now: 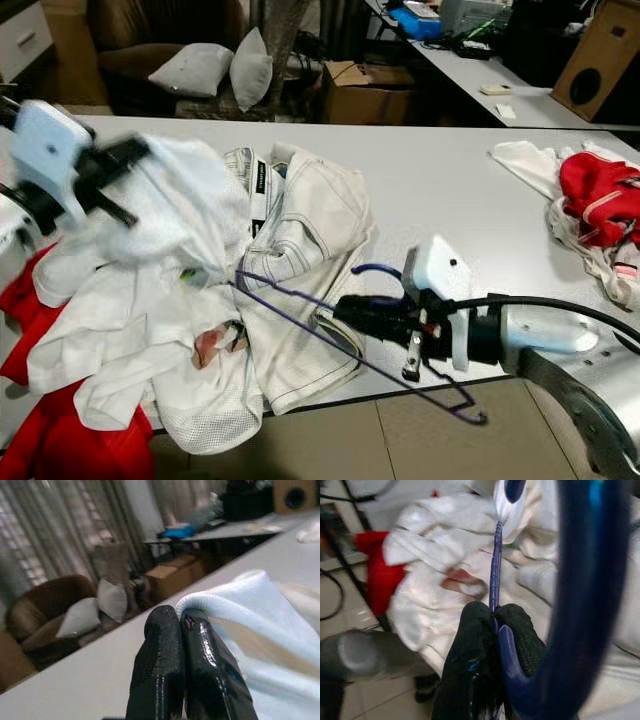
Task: Hang hanger
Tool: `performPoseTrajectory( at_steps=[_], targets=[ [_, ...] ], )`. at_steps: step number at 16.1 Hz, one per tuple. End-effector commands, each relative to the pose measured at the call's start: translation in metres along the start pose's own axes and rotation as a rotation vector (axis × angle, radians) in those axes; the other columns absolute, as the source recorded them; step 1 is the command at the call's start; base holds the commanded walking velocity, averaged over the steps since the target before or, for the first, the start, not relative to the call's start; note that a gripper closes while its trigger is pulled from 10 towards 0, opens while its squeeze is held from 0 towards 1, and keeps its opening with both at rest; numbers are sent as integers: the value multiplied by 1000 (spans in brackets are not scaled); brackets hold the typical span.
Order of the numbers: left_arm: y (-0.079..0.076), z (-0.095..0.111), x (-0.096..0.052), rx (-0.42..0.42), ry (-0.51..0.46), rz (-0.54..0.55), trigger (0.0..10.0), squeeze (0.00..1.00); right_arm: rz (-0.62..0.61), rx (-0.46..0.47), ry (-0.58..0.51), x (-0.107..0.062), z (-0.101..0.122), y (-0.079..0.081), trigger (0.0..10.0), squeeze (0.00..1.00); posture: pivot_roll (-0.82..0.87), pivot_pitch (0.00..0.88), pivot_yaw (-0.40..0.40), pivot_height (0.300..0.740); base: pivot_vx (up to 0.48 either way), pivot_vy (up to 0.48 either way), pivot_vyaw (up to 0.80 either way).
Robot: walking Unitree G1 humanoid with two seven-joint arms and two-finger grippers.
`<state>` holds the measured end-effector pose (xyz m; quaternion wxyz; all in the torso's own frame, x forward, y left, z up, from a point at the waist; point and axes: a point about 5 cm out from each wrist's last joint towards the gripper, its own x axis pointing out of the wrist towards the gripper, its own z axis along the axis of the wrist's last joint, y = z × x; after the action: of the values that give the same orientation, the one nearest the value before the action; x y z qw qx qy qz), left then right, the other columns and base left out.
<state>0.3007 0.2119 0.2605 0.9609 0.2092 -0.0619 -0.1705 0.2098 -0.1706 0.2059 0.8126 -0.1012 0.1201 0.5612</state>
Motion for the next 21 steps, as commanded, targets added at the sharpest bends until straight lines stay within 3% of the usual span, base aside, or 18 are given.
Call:
performPoseTrajectory(
  at_steps=[1,3,5,7,8,9,10,11,12,14,15,16,17,18,19,20,21],
  targets=[
    [17,10,-2,23,-48,109,0,0,-15,-12,12,-6,3,-1,10000,0,73,0,-69,740,0,0,0],
    [16,9,-2,37,-40,91,0,0,-111,-50,10,-10,5,-13,10000,0,73,0,-69,740,0,0,0],
    [6,4,-3,40,-33,1,0,0,-277,-85,-61,-17,15,-32,10000,0,70,0,-64,740,0,0,0],
    [2,4,-3,37,-36,-26,0,0,-277,-77,-96,-19,20,-33,10000,0,71,0,-64,740,0,0,0],
    [2,3,-3,37,-36,-19,0,0,-206,-62,-140,-18,24,-24,10000,0,73,0,-66,740,0,0,0],
    [0,2,-2,29,-38,-40,0,0,-276,-58,-157,-19,25,-31,10000,0,72,0,-66,740,0,0,0],
    [-7,7,-2,-33,-82,-91,0,0,-324,-104,-93,-17,20,-36,10000,0,70,0,-64,740,0,0,0],
    [-18,18,-2,-136,-170,-170,0,0,-366,-104,-128,-15,21,-41,10000,0,68,0,-64,740,0,0,0],
    [-26,26,-2,-198,-224,-226,0,0,-338,-15,-245,-11,28,-39,10000,0,68,0,-64,740,0,0,0],
    [-33,33,-4,-283,-270,-283,0,0,-347,-73,-203,-1,26,-36,10000,0,67,0,-63,740,0,0,0],
    [-32,34,-4,-316,-289,-273,0,0,-283,-32,-246,2,27,-30,10000,0,67,0,-63,740,0,0,0],
    [-26,37,-4,-376,-324,-247,0,0,-366,-89,-159,3,20,-36,10000,0,71,0,-64,740,0,0,0],
    [-10,42,-5,-494,-405,-149,0,0,-323,-20,-174,4,15,-33,10000,0,66,0,-64,740,0,0,0],
    [9,42,-5,-570,-440,-24,0,0,-401,-16,-128,2,7,-40,10000,0,66,0,-64,740,0,0,0],
    [17,39,-6,-593,-438,35,0,0,-426,27,-147,1,5,-43,10000,0,66,0,-64,740,0,0,0],
    [28,34,-7,-609,-424,122,0,0,-364,168,-292,0,11,-39,10000,0,62,0,-64,740,0,0,0],
    [33,30,-9,-620,-407,156,0,0,-386,228,-372,-5,10,-43,10000,0,64,0,-65,740,0,0,0]
  ],
)
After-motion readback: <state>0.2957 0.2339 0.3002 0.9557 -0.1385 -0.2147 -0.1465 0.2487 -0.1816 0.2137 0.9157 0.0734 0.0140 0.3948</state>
